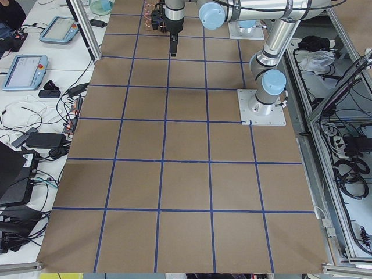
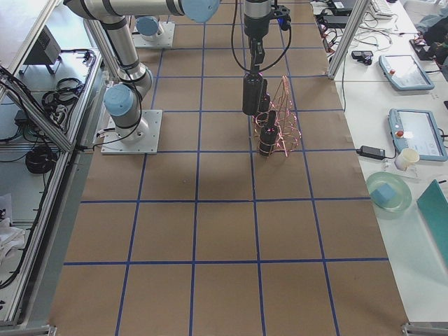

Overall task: Place wine into wine basket
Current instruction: 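Lower the bottle into the empty middle slot of the wire rack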

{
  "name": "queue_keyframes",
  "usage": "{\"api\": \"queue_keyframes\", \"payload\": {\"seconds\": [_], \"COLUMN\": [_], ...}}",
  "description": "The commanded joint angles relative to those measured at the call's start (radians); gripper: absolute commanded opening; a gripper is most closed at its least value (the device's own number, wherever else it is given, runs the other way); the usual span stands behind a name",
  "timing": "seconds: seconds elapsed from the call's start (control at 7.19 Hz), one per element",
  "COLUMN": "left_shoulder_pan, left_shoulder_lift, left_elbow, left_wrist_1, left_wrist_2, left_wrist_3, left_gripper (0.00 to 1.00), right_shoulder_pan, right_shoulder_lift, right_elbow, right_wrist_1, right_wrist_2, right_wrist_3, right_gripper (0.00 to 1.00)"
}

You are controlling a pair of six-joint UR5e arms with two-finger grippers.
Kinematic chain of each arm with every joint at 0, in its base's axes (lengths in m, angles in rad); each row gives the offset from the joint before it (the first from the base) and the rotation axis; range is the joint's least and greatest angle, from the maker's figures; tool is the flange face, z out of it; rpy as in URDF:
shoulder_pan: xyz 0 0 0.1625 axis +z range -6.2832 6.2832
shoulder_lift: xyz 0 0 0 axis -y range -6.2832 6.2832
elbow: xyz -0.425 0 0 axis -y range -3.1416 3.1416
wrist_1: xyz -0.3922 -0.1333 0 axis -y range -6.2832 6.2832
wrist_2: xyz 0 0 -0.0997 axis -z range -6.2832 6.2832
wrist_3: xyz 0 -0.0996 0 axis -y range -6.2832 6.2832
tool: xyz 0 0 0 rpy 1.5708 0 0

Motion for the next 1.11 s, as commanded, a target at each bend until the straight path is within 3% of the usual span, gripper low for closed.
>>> {"api": "queue_keyframes", "payload": {"seconds": [0.0,0.28,0.97], "left_shoulder_pan": [-0.022,-0.028,-0.028], "left_shoulder_lift": [0.033,0.058,0.065], "left_elbow": [-0.005,-0.064,-0.072], "left_wrist_1": [-0.005,-0.005,0.000], "left_wrist_2": [0.027,0.029,0.035], "left_wrist_3": [-0.002,0.004,0.010], "left_gripper": [1.00,1.00,1.00], "right_shoulder_pan": [0.011,0.013,0.011], "right_shoulder_lift": [0.052,0.083,0.126], "right_elbow": [-0.021,-0.026,-0.021], "right_wrist_1": [-0.071,-0.100,-0.095], "right_wrist_2": [0.028,0.041,0.042], "right_wrist_3": [-0.011,-0.058,-0.132], "right_gripper": [0.00,0.00,0.00]}}
